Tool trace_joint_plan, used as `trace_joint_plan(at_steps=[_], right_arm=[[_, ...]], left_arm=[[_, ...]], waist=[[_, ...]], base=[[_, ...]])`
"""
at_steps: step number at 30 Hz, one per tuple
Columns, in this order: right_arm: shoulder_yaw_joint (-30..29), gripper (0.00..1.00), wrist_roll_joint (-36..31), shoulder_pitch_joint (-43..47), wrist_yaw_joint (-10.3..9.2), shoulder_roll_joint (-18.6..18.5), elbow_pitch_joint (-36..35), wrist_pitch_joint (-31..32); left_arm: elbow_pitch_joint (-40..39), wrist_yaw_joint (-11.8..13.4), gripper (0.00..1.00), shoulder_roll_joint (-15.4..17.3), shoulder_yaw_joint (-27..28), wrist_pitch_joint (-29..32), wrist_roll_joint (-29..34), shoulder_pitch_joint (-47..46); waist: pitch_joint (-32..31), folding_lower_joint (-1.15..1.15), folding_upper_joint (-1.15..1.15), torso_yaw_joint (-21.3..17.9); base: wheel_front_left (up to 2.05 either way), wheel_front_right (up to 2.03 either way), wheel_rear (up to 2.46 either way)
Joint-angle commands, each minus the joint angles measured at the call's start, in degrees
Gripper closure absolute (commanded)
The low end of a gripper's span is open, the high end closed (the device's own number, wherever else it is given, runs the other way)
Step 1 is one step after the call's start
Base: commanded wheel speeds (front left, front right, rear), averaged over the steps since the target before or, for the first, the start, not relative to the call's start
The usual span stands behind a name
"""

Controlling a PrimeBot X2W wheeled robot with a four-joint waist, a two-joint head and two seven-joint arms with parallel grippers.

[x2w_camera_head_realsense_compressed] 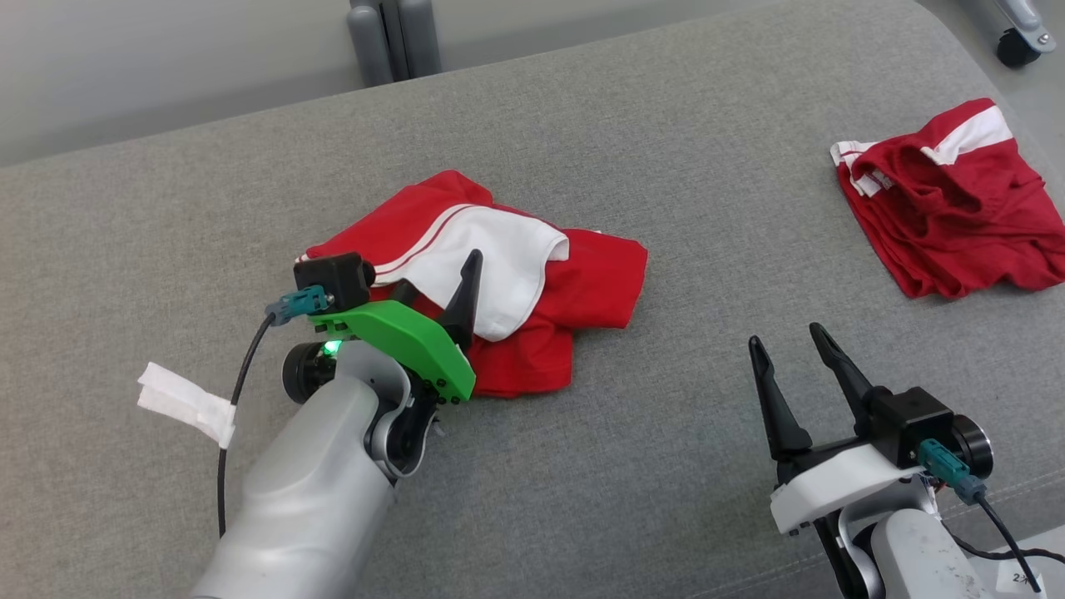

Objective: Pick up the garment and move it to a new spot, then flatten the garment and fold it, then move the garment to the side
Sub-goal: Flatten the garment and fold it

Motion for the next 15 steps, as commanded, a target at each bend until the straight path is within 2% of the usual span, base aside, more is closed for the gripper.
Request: trace_joint_plan(at_steps=[1,2,3,4,5,6,7,15], right_arm=[[0.19,0.0,0.07,-0.78,-0.09,-0.18,-0.21,-0.28],[0.28,0.0,0.11,-0.82,-0.09,-0.18,-0.21,-0.28],[0.42,0.0,0.16,-0.87,-0.09,-0.18,-0.21,-0.28],[0.49,0.0,0.2,-0.95,-0.09,-0.18,-0.21,-0.28],[0.56,0.0,0.26,-1.08,-0.09,-0.18,-0.22,-0.28],[0.57,0.0,0.29,-1.17,-0.09,-0.18,-0.25,-0.28],[0.55,0.0,0.33,-1.24,-0.09,-0.19,-0.26,-0.28],[-0.94,0.0,-0.53,-0.64,-0.09,-0.18,-0.2,-0.28]], left_arm=[[0.29,0.18,0.0,0.28,-0.04,-0.34,-0.73,-1.34],[0.56,0.37,0.05,0.28,-0.14,-0.25,-0.63,-1.67],[1.07,0.6,0.25,0.28,-0.27,0.01,-0.5,-2.14],[1.47,0.65,0.56,0.29,-0.34,0.06,-0.37,-2.52],[2.03,0.72,0.73,0.28,-0.39,0.09,-0.24,-3.03],[2.42,0.89,0.94,0.3,-0.39,-0.32,0.04,-3.44],[2.86,0.93,1.0,0.31,-0.48,-0.7,0.3,-3.86],[2.01,0.17,1.0,0.53,-2.21,-4.29,2.96,-6.18]], waist=[[0.11,0.0,0.0,-0.14],[0.18,0.0,0.0,-0.24],[0.3,0.0,0.0,-0.41],[0.43,0.0,0.0,-0.56],[0.58,0.0,0.0,-0.72],[0.67,0.0,0.0,-0.84],[0.78,0.0,0.0,-0.97],[-0.22,0.0,0.0,0.02]], base=[[0.0,0.0,0.0],[0.0,0.0,0.0],[0.0,0.0,0.0],[0.0,0.0,0.0],[0.0,0.0,0.0],[0.0,0.0,0.0],[0.0,0.0,0.0],[0.0,0.0,0.0]])
